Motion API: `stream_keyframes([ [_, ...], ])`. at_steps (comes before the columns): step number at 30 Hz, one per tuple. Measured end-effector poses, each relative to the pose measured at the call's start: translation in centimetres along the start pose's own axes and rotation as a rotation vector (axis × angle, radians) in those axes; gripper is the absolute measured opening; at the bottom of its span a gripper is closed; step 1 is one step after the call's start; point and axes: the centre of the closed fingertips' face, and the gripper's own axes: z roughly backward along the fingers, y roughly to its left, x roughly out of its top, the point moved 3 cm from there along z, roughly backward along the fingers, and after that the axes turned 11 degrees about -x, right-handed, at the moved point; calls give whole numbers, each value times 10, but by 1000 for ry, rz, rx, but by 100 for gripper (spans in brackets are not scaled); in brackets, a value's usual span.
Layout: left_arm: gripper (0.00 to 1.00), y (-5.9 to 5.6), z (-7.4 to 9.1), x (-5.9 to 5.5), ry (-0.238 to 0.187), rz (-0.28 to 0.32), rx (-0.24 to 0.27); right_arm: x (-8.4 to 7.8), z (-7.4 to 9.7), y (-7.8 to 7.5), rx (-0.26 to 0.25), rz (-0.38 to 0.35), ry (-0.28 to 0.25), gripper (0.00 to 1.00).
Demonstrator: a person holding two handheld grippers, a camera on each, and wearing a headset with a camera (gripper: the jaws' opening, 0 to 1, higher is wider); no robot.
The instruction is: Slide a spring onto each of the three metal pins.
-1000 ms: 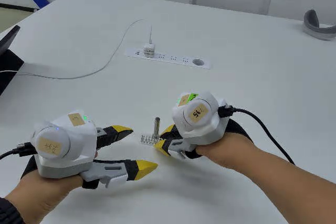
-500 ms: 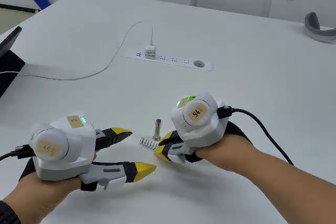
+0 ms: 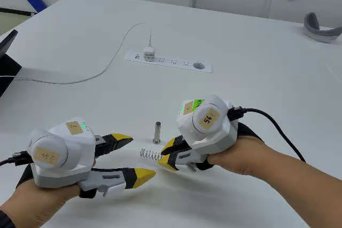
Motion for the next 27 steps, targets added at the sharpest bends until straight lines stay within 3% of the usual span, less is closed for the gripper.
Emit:
stream_keyframes([
  [7, 49, -11, -6, 0, 9, -25, -48, 1, 14, 7, 51, 63, -12, 11],
  [15, 33, -25, -9, 0, 20, -83, -114, -4, 21, 17, 111, 128, 0, 11],
  [27, 16, -33, -12, 0, 34, -161, -155, -8, 25, 21, 136, 150, 18, 11],
])
